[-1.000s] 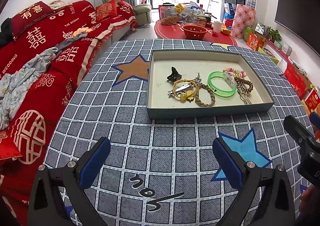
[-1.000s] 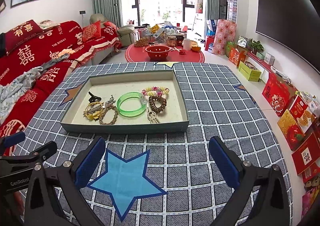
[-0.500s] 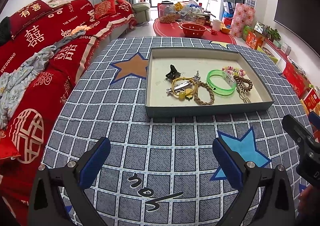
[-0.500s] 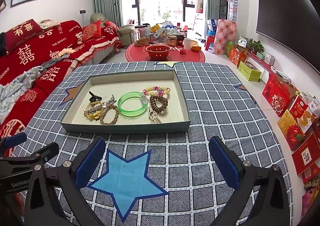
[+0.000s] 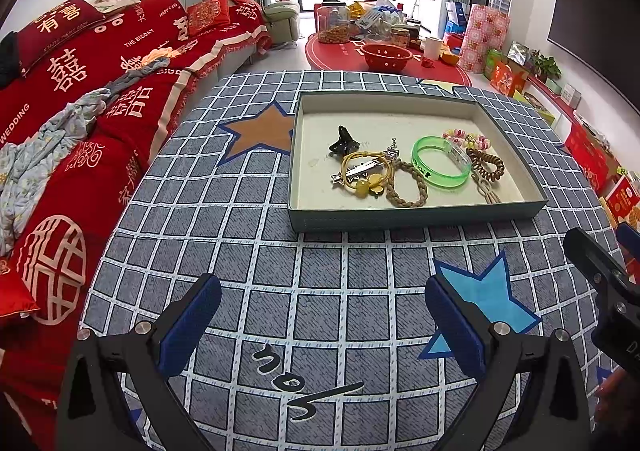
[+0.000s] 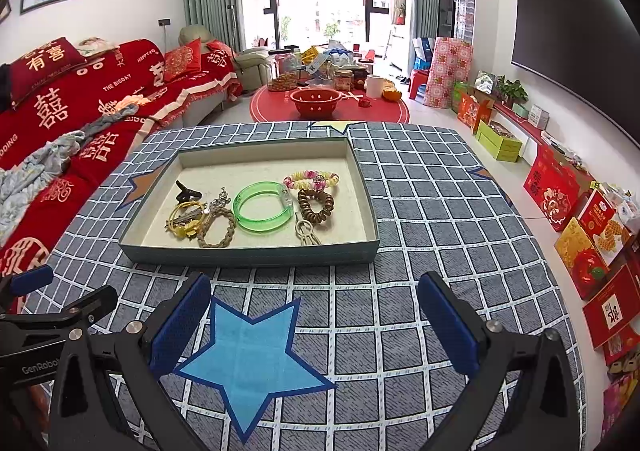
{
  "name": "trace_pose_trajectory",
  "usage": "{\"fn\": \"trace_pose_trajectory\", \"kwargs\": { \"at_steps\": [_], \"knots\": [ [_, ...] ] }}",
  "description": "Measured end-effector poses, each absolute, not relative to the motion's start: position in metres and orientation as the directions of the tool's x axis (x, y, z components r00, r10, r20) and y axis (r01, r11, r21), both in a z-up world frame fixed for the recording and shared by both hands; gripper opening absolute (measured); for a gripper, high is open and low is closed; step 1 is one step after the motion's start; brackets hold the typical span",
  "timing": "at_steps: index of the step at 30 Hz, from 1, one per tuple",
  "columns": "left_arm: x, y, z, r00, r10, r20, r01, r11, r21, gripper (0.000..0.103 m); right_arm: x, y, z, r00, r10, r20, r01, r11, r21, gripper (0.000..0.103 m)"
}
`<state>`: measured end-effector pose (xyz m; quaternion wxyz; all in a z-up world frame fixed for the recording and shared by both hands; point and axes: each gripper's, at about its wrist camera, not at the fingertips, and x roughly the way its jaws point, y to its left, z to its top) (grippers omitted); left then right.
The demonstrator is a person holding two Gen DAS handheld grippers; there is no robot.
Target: Organize jewelry
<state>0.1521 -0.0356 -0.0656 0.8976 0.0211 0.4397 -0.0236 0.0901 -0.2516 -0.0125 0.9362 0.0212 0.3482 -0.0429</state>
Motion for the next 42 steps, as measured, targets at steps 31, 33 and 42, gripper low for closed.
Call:
{"fn": "trace_pose_trajectory", "kwargs": {
  "at_steps": [31, 33, 42],
  "knots": [
    [0.1511, -0.0391, -0.0685, 0.602, -0.024, -0.798, 0.064, 0.998, 0.019, 0.103, 0.0909, -0.2537, -0.0114, 0.755, -0.063, -0.653, 0.093, 0.996, 0.012, 0.103],
    [0.1518, -0.0387, -0.0682, 0.599, -0.026, -0.8, 0.066, 0.998, 0.017, 0.103, 0.0913, -0.2539, -0.0114, 0.754, -0.062, -0.654, 0.092, 0.996, 0.011, 0.103],
    [0.1519, -0.0379, -0.0688, 0.592, -0.03, -0.806, 0.065, 0.998, 0.011, 0.103, 0.0915, -0.2542, -0.0112, 0.754, -0.063, -0.654, 0.092, 0.996, 0.01, 0.103]
  ]
}}
